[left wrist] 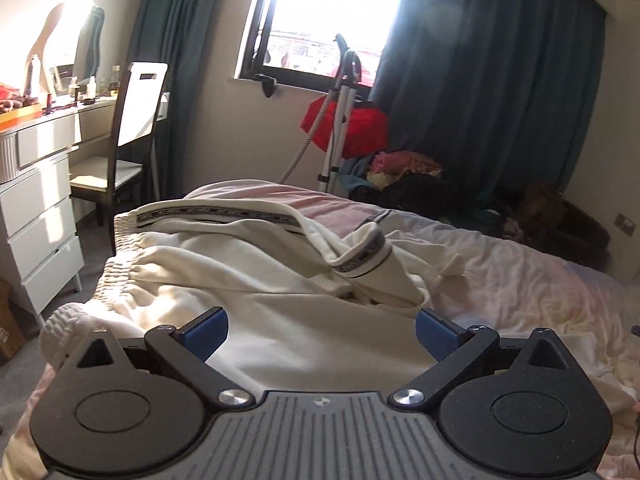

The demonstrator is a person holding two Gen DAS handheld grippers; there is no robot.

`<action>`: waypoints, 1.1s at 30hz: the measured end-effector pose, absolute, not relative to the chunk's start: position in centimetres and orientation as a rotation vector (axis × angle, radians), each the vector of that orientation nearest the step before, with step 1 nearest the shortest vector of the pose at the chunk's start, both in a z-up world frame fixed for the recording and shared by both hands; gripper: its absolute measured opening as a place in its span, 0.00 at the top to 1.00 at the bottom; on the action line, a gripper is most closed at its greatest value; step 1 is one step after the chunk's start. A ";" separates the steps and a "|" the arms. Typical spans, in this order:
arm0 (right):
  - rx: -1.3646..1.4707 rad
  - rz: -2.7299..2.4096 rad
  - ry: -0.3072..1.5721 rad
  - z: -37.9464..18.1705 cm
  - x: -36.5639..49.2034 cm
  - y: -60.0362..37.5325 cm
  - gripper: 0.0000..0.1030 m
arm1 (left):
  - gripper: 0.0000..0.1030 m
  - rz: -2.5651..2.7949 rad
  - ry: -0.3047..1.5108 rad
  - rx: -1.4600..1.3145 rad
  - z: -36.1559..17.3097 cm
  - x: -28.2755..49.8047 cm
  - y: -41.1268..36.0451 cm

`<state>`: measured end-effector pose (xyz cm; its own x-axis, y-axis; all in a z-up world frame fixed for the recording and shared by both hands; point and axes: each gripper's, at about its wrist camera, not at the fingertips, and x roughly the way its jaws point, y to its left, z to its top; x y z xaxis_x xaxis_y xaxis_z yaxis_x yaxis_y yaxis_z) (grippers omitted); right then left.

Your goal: Fold clothes

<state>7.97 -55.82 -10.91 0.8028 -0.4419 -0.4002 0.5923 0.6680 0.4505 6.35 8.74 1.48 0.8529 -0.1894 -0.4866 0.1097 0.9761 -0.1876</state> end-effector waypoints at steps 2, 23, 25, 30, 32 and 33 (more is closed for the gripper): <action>0.523 -0.537 0.310 -11.5 10.0 -55.2 0.19 | 0.00 -0.214 0.504 -0.142 1.8 6.8 5.0; 0.374 -0.464 0.525 -19.1 18.0 -59.3 0.21 | 0.00 -0.378 0.630 0.024 -15.9 12.8 -8.1; 0.371 -0.471 0.534 -19.5 18.3 -59.4 0.20 | 0.00 -0.364 0.617 0.023 -15.9 12.5 -8.1; 0.334 -0.467 0.540 -19.4 18.3 -59.1 0.59 | 0.00 -0.355 0.619 -0.004 -15.7 12.0 -7.4; 0.307 -0.464 0.530 -19.0 18.2 -58.7 0.79 | 0.00 -0.336 0.615 -0.017 -15.5 11.9 -7.1; 0.284 -0.479 0.512 -18.7 18.1 -58.3 0.81 | 0.00 -0.326 0.609 -0.030 -15.3 11.8 -6.8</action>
<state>18.11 -58.28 -18.68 0.7656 -0.3651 -0.5297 0.5038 0.8523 0.1407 11.84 -6.78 -15.25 0.7709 -0.3090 -0.5569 0.2914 0.9487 -0.1229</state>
